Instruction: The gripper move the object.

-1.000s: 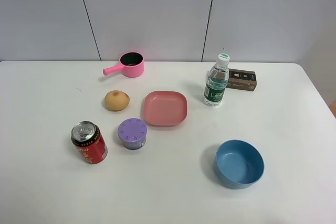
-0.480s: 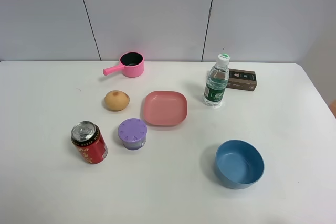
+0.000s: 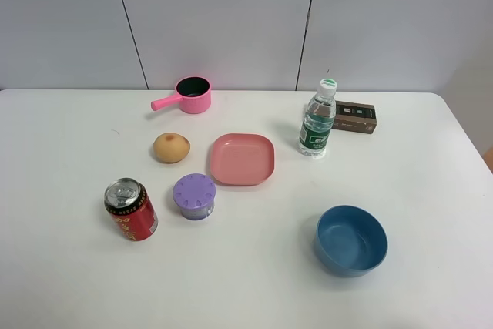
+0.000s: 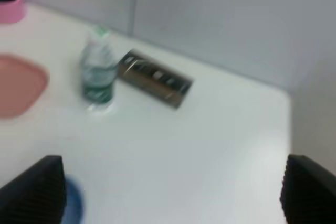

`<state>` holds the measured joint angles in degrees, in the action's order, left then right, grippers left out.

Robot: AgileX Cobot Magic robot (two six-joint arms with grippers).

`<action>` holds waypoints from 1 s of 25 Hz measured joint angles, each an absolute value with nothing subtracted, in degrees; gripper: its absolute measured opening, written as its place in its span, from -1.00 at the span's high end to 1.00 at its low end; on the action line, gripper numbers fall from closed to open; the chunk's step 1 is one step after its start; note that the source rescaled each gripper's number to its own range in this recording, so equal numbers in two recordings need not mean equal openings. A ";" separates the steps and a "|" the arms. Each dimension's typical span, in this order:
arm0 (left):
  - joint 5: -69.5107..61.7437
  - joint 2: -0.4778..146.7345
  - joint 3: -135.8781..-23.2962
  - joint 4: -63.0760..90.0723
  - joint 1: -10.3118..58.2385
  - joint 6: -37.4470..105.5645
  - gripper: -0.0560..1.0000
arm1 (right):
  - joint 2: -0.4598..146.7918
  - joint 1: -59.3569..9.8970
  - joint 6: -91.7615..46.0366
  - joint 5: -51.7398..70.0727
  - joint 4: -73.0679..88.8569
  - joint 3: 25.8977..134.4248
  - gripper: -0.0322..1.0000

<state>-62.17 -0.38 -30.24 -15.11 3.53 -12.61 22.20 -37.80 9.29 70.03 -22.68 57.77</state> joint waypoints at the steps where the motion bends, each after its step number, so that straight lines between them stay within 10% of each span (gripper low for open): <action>1: -62.17 -0.38 -30.24 -15.11 3.53 -12.61 -1.00 | 21.66 -37.80 9.44 70.03 -20.27 56.21 -0.97; 11: -62.17 -0.38 -30.24 -15.11 3.53 -12.61 -1.00 | 20.58 -37.13 9.66 70.04 -10.89 53.10 -0.97; 25: -62.17 -0.38 -30.24 -15.16 3.53 -12.61 -1.00 | 12.06 -9.98 3.76 68.46 -2.83 53.04 -0.97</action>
<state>-62.17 -0.38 -30.24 -15.16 3.53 -12.61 12.06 -9.98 3.76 68.46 -2.83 53.04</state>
